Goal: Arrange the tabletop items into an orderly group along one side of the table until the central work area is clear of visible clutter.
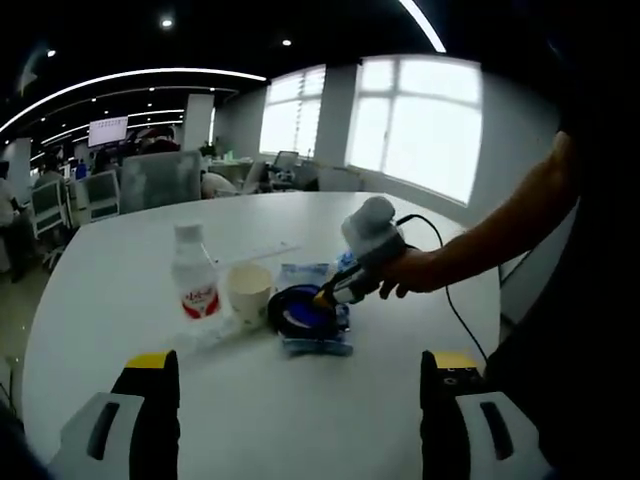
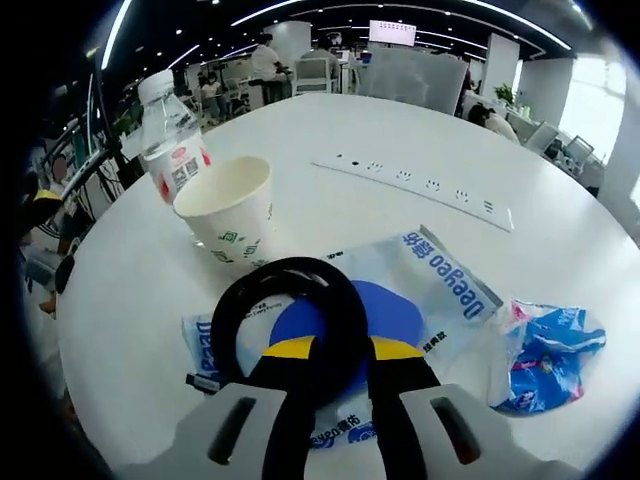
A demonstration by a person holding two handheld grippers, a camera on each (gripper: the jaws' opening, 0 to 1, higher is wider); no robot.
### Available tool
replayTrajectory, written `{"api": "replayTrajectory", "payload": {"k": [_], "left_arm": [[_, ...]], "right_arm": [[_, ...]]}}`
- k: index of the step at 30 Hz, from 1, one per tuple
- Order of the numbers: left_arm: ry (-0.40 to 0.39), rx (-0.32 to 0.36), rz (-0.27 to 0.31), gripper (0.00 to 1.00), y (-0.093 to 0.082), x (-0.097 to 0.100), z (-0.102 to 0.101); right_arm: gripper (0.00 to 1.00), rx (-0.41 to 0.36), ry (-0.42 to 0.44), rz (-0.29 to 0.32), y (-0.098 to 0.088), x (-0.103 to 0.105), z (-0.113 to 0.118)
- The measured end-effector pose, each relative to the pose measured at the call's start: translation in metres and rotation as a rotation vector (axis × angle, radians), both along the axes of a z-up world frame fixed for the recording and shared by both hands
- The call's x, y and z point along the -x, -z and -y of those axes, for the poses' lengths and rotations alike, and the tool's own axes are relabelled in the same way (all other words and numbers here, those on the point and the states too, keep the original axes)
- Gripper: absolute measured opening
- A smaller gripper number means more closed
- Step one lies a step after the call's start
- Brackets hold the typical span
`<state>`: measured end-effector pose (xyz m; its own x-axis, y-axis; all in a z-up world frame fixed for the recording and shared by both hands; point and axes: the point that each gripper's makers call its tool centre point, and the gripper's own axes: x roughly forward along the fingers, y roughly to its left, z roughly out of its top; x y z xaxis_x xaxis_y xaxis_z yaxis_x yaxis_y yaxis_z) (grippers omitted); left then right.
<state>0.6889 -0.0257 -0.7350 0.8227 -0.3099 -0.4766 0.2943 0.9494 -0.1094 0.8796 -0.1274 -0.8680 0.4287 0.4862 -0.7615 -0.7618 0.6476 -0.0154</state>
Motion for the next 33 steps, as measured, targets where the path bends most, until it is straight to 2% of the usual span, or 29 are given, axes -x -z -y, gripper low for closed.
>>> {"api": "replayTrajectory", "payload": {"k": [3,11,22,28,33], "left_arm": [[-0.005,0.006,0.002,0.98,0.000,0.001,-0.001],[-0.011,0.011,-0.004,0.98,0.003,0.004,-0.002],[-0.021,0.018,0.007,0.98,0.002,0.005,-0.005],[-0.016,0.019,0.006,0.98,0.003,0.005,-0.005],[-0.011,0.017,0.016,0.98,0.001,0.004,-0.004]], "right_arm": [[0.13,0.025,-0.003,0.011,-0.001,0.003,0.000],[0.09,0.031,0.054,0.024,0.000,-0.002,0.002],[0.04,-0.028,0.187,0.020,-0.003,-0.007,0.010],[0.03,-0.049,0.239,0.012,-0.006,-0.006,0.017],[0.02,-0.061,0.244,0.013,-0.011,-0.007,0.019]]}}
